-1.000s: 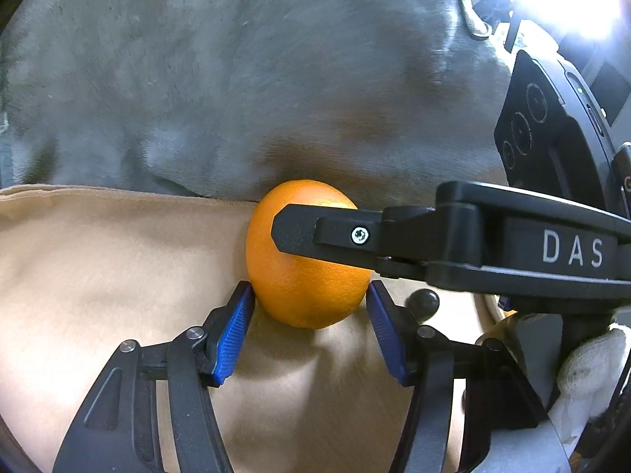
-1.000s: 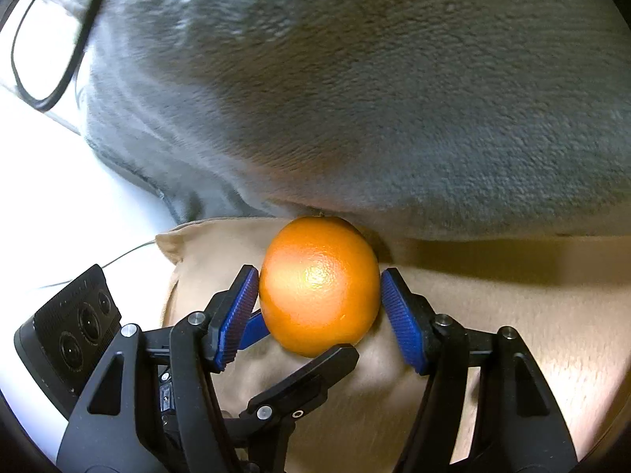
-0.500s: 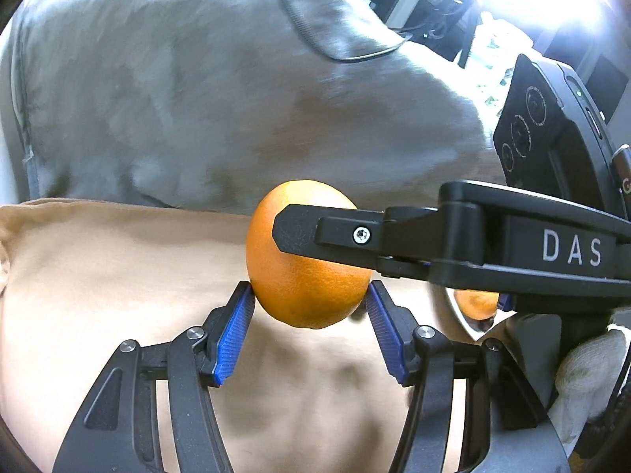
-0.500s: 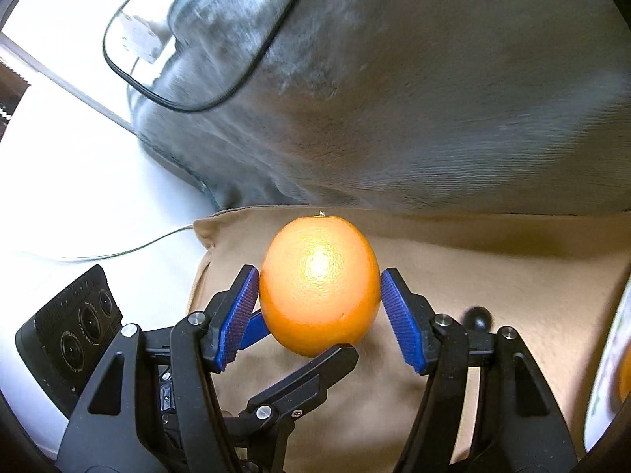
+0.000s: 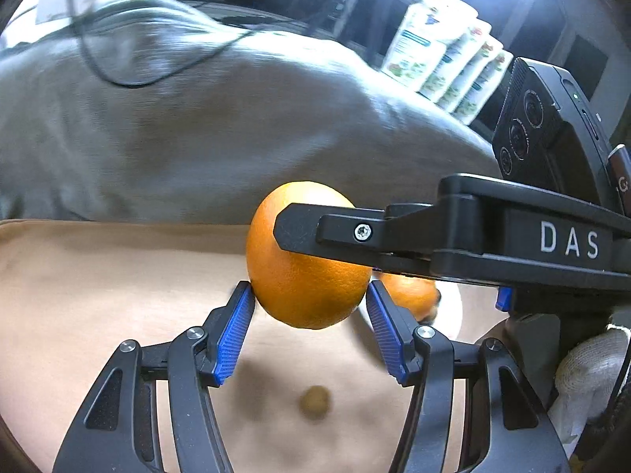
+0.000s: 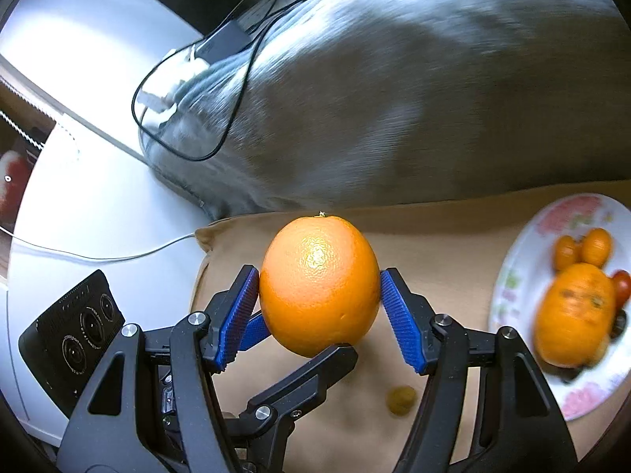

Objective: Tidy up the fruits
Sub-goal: 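Lift the large orange with both tools and carry it over the plate, then lower the large orange onto the plate and open both tools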

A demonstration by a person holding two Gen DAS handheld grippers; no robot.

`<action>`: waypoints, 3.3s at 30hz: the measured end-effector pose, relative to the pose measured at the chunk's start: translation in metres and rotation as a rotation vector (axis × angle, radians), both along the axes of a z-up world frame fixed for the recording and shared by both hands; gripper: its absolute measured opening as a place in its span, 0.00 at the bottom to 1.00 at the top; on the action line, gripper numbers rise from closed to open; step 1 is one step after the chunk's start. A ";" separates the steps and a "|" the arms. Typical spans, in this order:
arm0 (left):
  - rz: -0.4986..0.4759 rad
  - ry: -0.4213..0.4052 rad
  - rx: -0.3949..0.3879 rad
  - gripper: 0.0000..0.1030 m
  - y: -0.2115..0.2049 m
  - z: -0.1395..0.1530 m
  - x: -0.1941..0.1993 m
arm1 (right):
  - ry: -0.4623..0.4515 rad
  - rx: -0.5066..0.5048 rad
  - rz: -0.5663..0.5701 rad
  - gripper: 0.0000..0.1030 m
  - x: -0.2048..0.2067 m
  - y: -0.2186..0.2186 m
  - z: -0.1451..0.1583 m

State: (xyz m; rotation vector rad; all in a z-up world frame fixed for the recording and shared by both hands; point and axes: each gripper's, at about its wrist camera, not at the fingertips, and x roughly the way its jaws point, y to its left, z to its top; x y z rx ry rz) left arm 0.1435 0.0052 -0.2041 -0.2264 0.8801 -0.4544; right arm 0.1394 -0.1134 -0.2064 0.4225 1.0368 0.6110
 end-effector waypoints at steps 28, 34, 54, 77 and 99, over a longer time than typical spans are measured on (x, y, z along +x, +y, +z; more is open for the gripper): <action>-0.155 0.008 -0.024 0.57 -0.164 0.016 0.002 | 0.019 -0.016 -0.133 0.65 -0.003 -0.175 0.004; -0.161 0.018 -0.003 0.57 -0.178 0.005 -0.001 | 0.049 -0.002 -0.128 0.65 0.009 -0.196 -0.010; -0.113 0.069 0.058 0.53 -0.210 -0.017 0.013 | 0.136 0.007 -0.016 0.65 0.055 -0.208 -0.042; -0.131 0.055 0.097 0.49 -0.182 0.003 -0.010 | 0.158 0.032 -0.066 0.65 0.055 -0.217 -0.040; -0.118 0.025 0.131 0.52 -0.140 0.039 -0.043 | 0.069 -0.067 -0.102 0.65 0.007 -0.209 -0.008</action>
